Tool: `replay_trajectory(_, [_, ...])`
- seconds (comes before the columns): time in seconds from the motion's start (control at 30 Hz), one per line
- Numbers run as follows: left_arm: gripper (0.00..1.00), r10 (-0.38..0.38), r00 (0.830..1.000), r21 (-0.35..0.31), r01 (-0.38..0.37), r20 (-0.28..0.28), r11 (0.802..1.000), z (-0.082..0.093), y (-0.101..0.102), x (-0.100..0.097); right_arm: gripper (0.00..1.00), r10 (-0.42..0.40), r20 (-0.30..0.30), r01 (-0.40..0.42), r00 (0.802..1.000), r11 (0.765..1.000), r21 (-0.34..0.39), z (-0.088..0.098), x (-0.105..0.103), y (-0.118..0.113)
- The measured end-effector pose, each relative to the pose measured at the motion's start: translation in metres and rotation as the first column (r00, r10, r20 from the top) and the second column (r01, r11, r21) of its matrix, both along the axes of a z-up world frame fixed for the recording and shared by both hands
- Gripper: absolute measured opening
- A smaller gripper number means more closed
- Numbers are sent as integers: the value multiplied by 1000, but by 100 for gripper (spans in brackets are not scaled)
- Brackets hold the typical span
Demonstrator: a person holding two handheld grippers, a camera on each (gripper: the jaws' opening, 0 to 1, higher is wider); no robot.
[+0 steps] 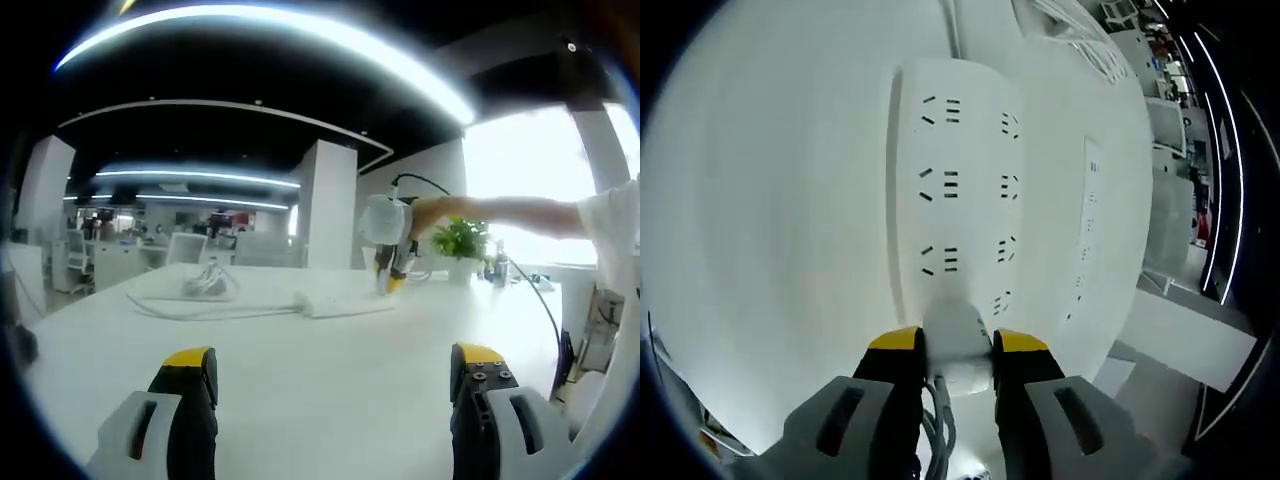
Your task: Straighten the power strip on the desk, plug the charger into it
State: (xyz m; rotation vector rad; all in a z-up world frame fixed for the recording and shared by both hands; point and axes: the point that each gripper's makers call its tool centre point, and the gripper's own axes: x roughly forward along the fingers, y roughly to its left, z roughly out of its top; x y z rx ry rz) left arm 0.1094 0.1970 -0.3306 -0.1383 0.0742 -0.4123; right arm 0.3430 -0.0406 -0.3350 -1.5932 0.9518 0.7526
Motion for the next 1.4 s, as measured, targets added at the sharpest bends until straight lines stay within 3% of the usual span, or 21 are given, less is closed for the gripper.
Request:
replay_trajectory(0.43, [99,-5,1000,5,5,-5,1000,-3,-3,2,24,13,-18,-12,1000,999,41,-2,0,1])
replay_trajectory(0.73, [99,5,1000,8,-5,-9,1000,-3,1,1,25,44,-45,-38,998,991,128,-1,-1,2])
replay_trajectory(0.83, [99,5,1000,8,-5,-8,1000,-3,1,1,32,58,-68,-49,996,990,133,-1,-6,1])
replay_trajectory(0.93, [99,3,1000,6,-3,-8,1000,-3,0,1,52,86,-62,-77,994,989,128,1,-7,0])
replay_trajectory(0.97, [99,2,1000,6,-2,-8,1000,-3,0,0,54,81,-64,-73,995,990,119,2,-8,-1])
replay_trajectory(1.2, [99,0,1000,4,0,-4,1000,-2,-1,-2,53,96,-55,-88,994,988,129,5,-8,0])
replay_trajectory(1.4, [99,9,1000,3,-9,-1,1000,-2,3,-4,35,71,-57,-60,996,983,173,6,-6,1])
